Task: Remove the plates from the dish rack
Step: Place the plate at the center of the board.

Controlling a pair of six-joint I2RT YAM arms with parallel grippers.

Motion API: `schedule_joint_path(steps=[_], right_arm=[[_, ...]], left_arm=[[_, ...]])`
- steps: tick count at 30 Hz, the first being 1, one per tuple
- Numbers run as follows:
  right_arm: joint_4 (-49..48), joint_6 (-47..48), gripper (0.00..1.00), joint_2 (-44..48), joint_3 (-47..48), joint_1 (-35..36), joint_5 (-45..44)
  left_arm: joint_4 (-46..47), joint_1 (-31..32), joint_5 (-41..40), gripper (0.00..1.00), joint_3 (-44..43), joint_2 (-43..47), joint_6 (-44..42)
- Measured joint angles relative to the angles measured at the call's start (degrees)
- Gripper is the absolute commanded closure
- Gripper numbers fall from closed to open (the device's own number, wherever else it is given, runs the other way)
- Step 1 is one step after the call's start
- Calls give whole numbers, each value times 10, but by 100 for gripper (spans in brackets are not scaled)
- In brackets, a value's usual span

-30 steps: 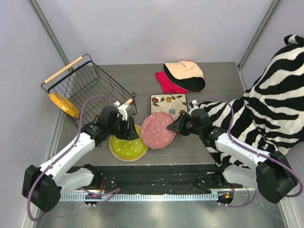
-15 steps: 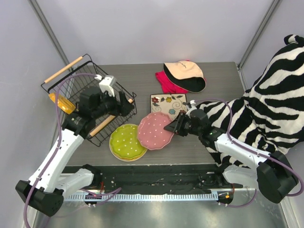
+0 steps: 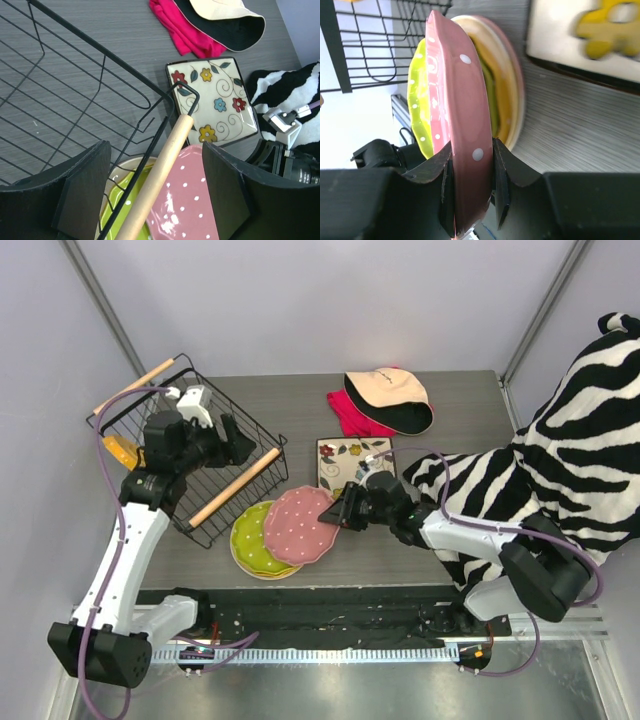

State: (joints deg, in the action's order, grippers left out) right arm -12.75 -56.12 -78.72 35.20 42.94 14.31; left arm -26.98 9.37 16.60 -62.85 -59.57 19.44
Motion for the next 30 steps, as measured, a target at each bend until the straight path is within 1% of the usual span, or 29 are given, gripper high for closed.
schedule_joint_path(steps=[4, 7, 10, 11, 13, 14, 17, 22, 25, 30], right_arm=[[-24, -3, 98, -47, 30, 28, 5], [-37, -5, 91, -78, 51, 45, 7], [-44, -6, 80, -105, 69, 58, 7], [-45, -6, 74, -110, 74, 62, 7], [-43, -3, 68, -114, 80, 65, 6], [-41, 0, 62, -114, 82, 67, 4], [-23, 12, 55, -113, 93, 69, -2], [49, 56, 50, -109, 120, 78, -36], [97, 83, 49, -97, 133, 81, -64], [134, 104, 50, -86, 141, 80, -91]], left_arm=[[6, -12, 1, 22, 6, 0, -4], [6, -14, 1, 22, 13, -3, -4], [6, -15, 1, 22, 17, -7, -5], [6, -15, 1, 22, 18, -7, -5], [6, -16, 1, 22, 20, -7, -5], [6, -16, 1, 22, 20, -7, -5], [6, -16, 1, 22, 21, -7, -5], [6, -16, 2, 22, 23, -7, -5], [6, -16, 1, 21, 24, -7, -5], [6, -16, 1, 21, 24, -7, -5]])
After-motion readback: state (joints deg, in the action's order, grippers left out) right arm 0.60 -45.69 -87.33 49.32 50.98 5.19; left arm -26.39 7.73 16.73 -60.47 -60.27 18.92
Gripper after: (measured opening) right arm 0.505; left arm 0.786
